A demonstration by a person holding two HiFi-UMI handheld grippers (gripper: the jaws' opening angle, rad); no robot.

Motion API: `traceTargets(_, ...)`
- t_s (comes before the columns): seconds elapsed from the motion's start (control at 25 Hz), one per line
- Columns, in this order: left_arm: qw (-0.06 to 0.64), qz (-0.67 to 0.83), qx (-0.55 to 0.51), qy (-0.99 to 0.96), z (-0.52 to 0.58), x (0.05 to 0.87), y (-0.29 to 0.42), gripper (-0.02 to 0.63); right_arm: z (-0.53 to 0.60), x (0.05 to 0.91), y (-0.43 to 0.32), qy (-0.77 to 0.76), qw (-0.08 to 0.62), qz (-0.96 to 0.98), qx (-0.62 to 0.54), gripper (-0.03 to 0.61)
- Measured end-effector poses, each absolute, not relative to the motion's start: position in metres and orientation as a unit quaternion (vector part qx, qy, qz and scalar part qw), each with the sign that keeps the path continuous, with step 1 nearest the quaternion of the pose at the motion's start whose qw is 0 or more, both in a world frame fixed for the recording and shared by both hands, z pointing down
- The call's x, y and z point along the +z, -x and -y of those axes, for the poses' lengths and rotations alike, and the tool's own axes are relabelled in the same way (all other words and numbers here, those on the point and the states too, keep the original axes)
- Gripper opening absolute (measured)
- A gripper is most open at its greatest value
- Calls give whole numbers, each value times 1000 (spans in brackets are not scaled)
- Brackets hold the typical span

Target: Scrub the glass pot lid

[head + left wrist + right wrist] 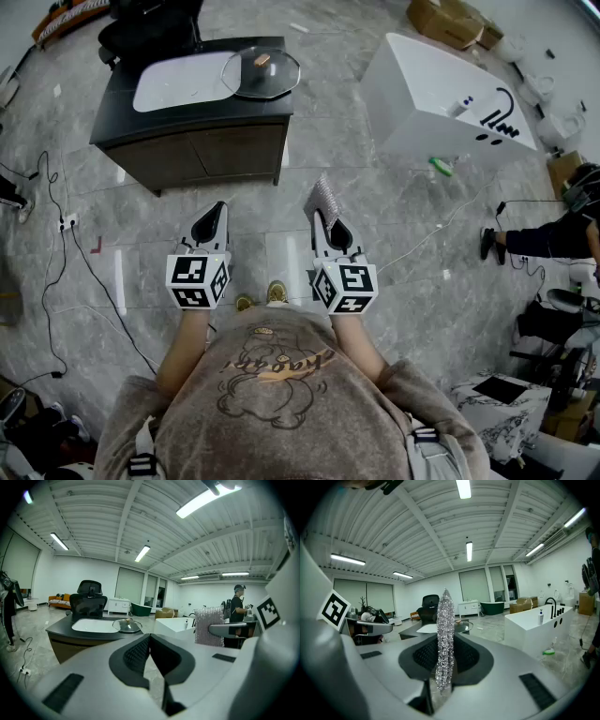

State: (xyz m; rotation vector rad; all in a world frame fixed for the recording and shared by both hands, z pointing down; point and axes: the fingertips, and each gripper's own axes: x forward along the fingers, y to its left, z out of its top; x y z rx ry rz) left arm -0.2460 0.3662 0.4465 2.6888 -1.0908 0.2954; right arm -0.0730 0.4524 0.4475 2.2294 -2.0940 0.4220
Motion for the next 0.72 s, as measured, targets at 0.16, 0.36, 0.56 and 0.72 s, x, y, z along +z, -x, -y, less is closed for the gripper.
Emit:
traceTargets(0.16,112,375,105,-914,-365,449,240,18,-451,445,64,-718,7,681,145,81)
traceTargets(0.36,114,384,108,-910,-359,453,228,18,-447,445,52,-704,5,696,140,81)
traceTargets(0.56,112,400,102,-904,-355,454,219,18,-445,454,41,-693,6,707,144,81)
traceTargets(0.72,107,405,96,-903,-346,450,213,18,-433,459,35,-685,7,713,149,81)
